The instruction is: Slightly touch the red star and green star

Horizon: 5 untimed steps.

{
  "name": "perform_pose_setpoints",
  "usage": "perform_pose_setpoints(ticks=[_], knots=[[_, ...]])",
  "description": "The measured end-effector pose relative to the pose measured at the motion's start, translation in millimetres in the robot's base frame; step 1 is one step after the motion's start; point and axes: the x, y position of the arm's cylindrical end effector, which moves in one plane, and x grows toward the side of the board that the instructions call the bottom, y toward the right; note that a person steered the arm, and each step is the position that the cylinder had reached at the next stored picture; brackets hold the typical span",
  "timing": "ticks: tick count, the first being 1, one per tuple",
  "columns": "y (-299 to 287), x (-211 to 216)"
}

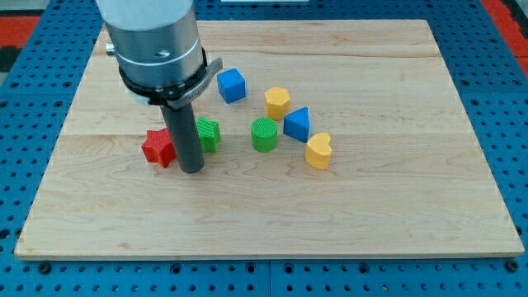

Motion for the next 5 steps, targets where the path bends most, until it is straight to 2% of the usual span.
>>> perform_pose_setpoints(ticks=[3,4,5], knots=[[2.5,-25.8],[2.6,-23.1],[42.8,3.1]])
